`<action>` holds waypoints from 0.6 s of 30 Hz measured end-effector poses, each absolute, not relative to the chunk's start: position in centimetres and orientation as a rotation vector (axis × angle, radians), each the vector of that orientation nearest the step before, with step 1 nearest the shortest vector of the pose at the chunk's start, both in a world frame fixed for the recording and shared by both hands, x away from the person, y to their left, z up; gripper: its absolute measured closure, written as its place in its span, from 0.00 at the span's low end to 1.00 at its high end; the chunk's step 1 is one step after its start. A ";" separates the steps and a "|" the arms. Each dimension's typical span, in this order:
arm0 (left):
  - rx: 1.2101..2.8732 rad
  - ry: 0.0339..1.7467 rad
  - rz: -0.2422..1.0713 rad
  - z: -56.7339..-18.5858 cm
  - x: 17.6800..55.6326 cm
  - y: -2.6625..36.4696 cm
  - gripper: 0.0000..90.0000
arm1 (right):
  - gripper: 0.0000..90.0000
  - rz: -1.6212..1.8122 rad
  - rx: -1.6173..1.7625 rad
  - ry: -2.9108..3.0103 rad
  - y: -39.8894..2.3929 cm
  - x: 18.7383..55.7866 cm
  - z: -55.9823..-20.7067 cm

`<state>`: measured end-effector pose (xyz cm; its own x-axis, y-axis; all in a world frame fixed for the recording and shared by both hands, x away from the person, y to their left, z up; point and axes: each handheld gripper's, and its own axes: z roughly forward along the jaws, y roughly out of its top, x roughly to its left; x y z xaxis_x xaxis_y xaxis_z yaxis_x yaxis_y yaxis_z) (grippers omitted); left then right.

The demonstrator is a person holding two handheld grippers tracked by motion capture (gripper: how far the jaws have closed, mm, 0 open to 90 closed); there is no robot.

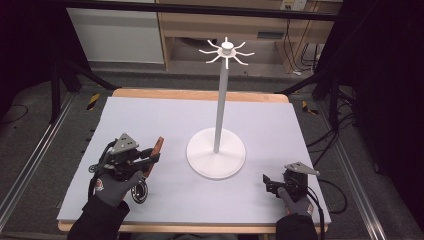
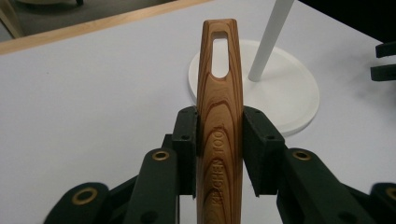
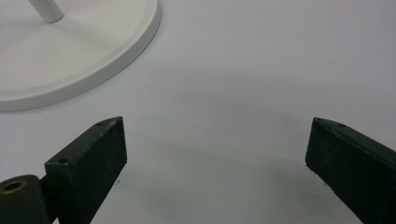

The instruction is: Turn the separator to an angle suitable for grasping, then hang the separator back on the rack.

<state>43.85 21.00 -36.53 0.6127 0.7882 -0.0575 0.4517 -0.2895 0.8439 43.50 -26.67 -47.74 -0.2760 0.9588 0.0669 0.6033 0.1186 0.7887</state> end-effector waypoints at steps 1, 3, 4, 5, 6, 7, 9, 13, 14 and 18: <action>1.915 0.977 0.481 -36.2 43.7 21.1 0.75 | 0.06 1.007 1.507 1.936 -26.7 43.5 -47.7; 1.902 0.973 0.490 -36.1 43.6 21.1 0.75 | 0.06 1.009 1.508 1.936 -26.7 43.5 -47.7; 1.888 0.966 0.499 -35.8 43.4 21.2 0.75 | 0.06 1.008 1.507 1.935 -26.7 43.5 -47.7; 1.888 0.966 0.499 -35.8 43.4 21.2 0.75 | 0.06 1.008 1.507 1.935 -26.7 43.5 -47.7; 1.879 0.963 0.498 -35.6 43.3 21.3 0.75 | 0.06 1.008 1.507 1.936 -26.7 43.5 -47.7; 1.872 0.960 0.500 -35.5 43.2 21.3 0.75 | 0.06 1.012 1.510 1.937 -26.7 43.5 -47.7; 1.863 0.959 0.501 -35.3 43.2 21.4 0.75 | 0.06 1.013 1.511 1.938 -26.6 43.5 -47.7; 1.828 0.950 0.515 -34.9 43.0 21.5 0.75 | 0.06 1.011 1.511 1.937 -26.7 43.5 -47.7; 1.821 0.948 0.518 -34.7 43.0 21.6 0.75 | 0.06 1.010 1.512 1.936 -26.7 43.5 -47.7; 1.794 0.938 0.533 -34.2 42.9 21.7 0.75 | 0.06 1.009 1.509 1.937 -26.6 43.5 -47.8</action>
